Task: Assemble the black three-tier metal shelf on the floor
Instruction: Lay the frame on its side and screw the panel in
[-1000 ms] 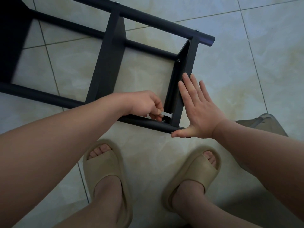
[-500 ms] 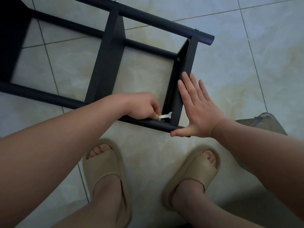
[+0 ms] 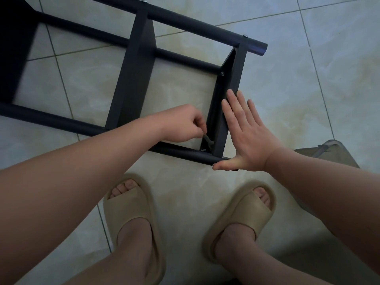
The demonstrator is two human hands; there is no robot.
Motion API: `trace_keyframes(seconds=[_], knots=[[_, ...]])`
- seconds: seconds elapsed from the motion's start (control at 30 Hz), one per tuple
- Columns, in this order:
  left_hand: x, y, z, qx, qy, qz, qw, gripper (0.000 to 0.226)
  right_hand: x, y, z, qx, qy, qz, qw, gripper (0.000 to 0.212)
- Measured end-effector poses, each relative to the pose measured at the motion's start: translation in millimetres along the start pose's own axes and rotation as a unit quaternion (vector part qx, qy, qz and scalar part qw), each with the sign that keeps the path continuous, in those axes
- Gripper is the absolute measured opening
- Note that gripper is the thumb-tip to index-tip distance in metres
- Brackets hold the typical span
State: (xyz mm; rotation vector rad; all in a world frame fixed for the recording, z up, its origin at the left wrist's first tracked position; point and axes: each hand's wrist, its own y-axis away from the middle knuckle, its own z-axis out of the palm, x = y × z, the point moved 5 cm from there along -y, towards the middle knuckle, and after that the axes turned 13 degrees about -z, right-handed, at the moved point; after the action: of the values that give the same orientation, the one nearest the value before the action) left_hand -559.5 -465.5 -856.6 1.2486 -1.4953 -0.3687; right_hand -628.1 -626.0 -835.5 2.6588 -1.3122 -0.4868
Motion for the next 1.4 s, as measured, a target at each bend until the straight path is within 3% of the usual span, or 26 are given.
trace_keyframes(seconds=[0.17, 0.4, 0.6, 0.97, 1.4], knots=[[-0.1, -0.6, 11.3, -0.078, 0.208, -0.073, 0.972, 0.010, 0.2, 0.3, 0.3, -0.003, 0.002, -0.001, 1.000, 0.140], [2.1, -3.2, 15.0, -0.018, 0.255, -0.129, 0.958, 0.002, 0.2, 0.3, 1.5, 0.003, 0.000, -0.003, 1.000, 0.139], [1.6, -4.9, 12.0, -0.011, 0.315, -0.155, 0.936, 0.011, 0.5, 0.1, 0.9, 0.013, -0.005, -0.004, 1.000, 0.139], [2.9, -1.5, 16.6, -0.053, 0.241, -0.167, 0.955, 0.008, 0.3, 0.2, 0.5, 0.011, -0.002, -0.004, 1.000, 0.139], [7.6, -3.9, 15.7, -0.064, 0.269, -0.165, 0.947, 0.017, -0.5, -0.2, -1.0, -0.001, -0.006, -0.002, 1.000, 0.140]])
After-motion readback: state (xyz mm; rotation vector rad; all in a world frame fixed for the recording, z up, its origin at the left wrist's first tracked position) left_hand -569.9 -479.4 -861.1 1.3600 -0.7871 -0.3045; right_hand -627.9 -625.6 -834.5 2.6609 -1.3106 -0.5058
